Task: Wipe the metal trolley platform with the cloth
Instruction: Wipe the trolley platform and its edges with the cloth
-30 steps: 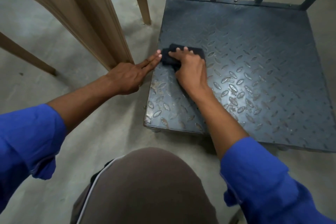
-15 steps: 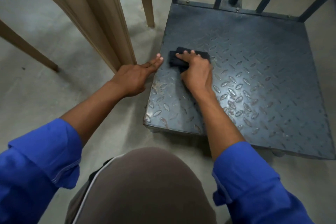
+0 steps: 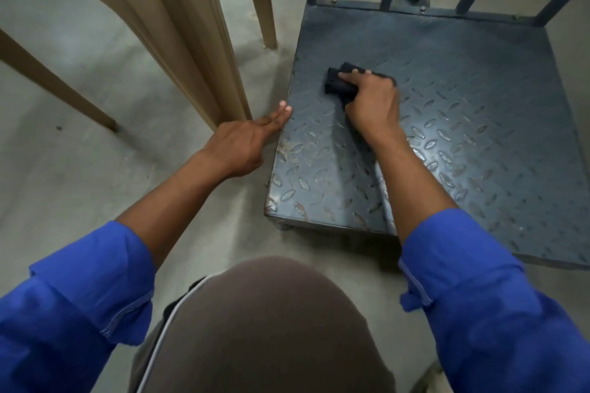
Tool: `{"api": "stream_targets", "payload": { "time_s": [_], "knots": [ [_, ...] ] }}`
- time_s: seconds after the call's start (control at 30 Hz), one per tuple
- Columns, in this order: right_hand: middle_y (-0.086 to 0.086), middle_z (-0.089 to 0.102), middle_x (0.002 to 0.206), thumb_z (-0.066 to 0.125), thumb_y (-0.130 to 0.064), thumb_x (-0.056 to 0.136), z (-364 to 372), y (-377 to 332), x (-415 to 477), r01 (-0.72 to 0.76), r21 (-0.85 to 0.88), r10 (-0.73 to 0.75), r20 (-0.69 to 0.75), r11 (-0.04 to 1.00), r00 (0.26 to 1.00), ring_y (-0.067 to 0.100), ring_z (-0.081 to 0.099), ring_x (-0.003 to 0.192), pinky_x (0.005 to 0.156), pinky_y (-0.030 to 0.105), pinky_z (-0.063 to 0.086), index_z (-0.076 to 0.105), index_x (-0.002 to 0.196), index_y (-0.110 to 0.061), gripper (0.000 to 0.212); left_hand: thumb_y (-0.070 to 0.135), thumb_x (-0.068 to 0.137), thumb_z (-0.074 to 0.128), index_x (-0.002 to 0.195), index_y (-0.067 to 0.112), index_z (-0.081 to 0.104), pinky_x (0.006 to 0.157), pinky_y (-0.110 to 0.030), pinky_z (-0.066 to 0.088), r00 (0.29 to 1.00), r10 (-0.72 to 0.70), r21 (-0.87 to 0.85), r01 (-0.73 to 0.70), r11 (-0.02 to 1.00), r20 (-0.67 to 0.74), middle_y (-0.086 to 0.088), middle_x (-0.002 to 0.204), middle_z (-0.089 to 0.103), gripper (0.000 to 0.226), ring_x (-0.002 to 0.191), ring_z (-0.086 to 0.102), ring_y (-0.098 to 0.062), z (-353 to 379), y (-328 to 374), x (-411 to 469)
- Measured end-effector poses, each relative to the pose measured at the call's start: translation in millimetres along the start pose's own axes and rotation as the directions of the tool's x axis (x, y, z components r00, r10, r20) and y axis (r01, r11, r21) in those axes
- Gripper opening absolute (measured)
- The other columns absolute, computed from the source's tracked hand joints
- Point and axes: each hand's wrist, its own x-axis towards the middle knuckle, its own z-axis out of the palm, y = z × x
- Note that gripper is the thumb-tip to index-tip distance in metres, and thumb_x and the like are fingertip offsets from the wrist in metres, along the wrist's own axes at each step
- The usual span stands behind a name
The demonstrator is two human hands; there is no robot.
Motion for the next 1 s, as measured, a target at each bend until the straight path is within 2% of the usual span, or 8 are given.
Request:
{"api": "stream_targets", "payload": {
  "time_s": [0.1, 0.3, 0.43, 0.53, 0.63, 0.77, 0.9, 1.0],
  "knots": [
    [0.017, 0.065, 0.137, 0.051, -0.012, 0.102, 8.2, -13.5, 7.9, -0.037, 0.009, 0.037, 0.011, 0.999, 0.999, 0.038, 0.063, 0.122, 0.106, 0.037, 0.047, 0.064, 0.141, -0.030, 0.045, 0.001, 0.085, 0.053, 0.167, 0.037, -0.007, 0.051, -0.030, 0.030, 1.000, -0.008, 0.004, 0.008, 1.000, 0.010, 0.016, 0.174, -0.003, 0.107, 0.097, 0.069, -0.030, 1.3, -0.9, -1.4],
    [0.003, 0.068, 0.138, 0.070, -0.009, 0.086, 0.6, -37.9, -67.4, 0.264, 0.088, -0.275, 0.171, 0.961, 0.946, 0.026, 0.063, 0.129, 0.110, 0.041, 0.049, 0.069, 0.134, -0.033, 0.054, -0.001, 0.084, 0.054, 0.168, 0.032, -0.006, 0.070, -0.042, 0.054, 0.999, -0.042, -0.067, 0.041, 0.997, -0.012, 0.008, 0.174, 0.016, 0.108, 0.112, 0.067, -0.038, 6.1, 5.1, -6.4],
    [0.005, 0.071, 0.133, 0.065, -0.009, 0.085, -8.0, 1.2, -37.3, 0.077, 0.009, -0.077, 0.002, 0.997, 0.997, 0.030, 0.066, 0.122, 0.108, 0.037, 0.050, 0.070, 0.134, -0.032, 0.055, 0.003, 0.090, 0.052, 0.168, 0.034, 0.000, 0.079, -0.038, 0.053, 0.998, -0.058, -0.115, 0.054, 0.992, -0.034, 0.015, 0.173, 0.008, 0.098, 0.128, 0.061, -0.034, 3.2, 13.9, -5.6],
    [0.008, 0.071, 0.131, 0.056, -0.009, 0.089, 0.9, 3.8, -18.7, -0.050, 0.008, 0.051, -0.084, 0.999, 0.995, 0.033, 0.066, 0.119, 0.104, 0.033, 0.048, 0.067, 0.137, -0.032, 0.055, 0.007, 0.092, 0.048, 0.167, 0.038, 0.018, 0.085, -0.044, 0.056, 0.994, -0.094, -0.030, 0.093, 0.995, -0.053, 0.011, 0.169, 0.031, 0.086, 0.126, 0.062, -0.035, -14.7, 15.3, 0.7],
    [0.010, 0.068, 0.135, 0.054, -0.006, 0.092, 5.0, -8.6, -31.9, -0.011, 0.023, 0.011, -0.028, 1.000, 1.000, 0.033, 0.064, 0.124, 0.106, 0.036, 0.048, 0.065, 0.139, -0.031, 0.055, 0.020, 0.106, 0.039, 0.155, 0.031, 0.049, 0.076, -0.042, 0.046, 0.985, -0.147, 0.073, 0.154, 0.985, -0.088, -0.016, 0.135, 0.066, 0.051, 0.112, 0.064, -0.042, -40.3, 19.4, 12.7],
    [0.006, 0.062, 0.145, 0.057, 0.006, 0.082, -1.1, -4.0, -62.3, 0.016, 0.041, -0.017, 0.025, 0.999, 1.000, 0.026, 0.052, 0.142, 0.115, 0.041, 0.044, 0.065, 0.140, -0.027, 0.067, 0.023, 0.105, 0.046, 0.119, 0.007, 0.071, 0.069, -0.041, 0.039, 0.978, -0.146, 0.053, 0.155, 0.987, -0.149, -0.027, 0.104, 0.069, 0.032, 0.093, 0.063, -0.045, -56.7, 28.4, 42.8],
    [0.005, 0.064, 0.143, 0.058, 0.006, 0.078, 0.3, 3.6, -70.0, 0.035, 0.052, -0.035, 0.009, 0.998, 0.999, 0.024, 0.052, 0.141, 0.115, 0.042, 0.045, 0.068, 0.137, -0.027, 0.068, 0.016, 0.100, 0.048, 0.149, 0.021, 0.056, 0.090, -0.042, 0.051, 0.982, -0.119, -0.045, 0.113, 0.993, -0.147, -0.021, 0.136, 0.064, 0.050, 0.114, 0.062, -0.043, -47.6, 35.3, 64.6],
    [0.003, 0.066, 0.141, 0.060, 0.004, 0.078, -1.4, 3.1, -66.3, 0.012, 0.056, -0.013, 0.013, 0.998, 1.000, 0.021, 0.053, 0.141, 0.113, 0.040, 0.046, 0.069, 0.136, -0.031, 0.068, 0.013, 0.096, 0.046, 0.163, 0.021, 0.037, 0.112, -0.046, 0.045, 0.984, -0.119, -0.104, 0.105, 0.989, -0.130, -0.003, 0.168, 0.035, 0.068, 0.136, 0.052, -0.041, -37.7, 32.1, 84.6]
  ]
}}
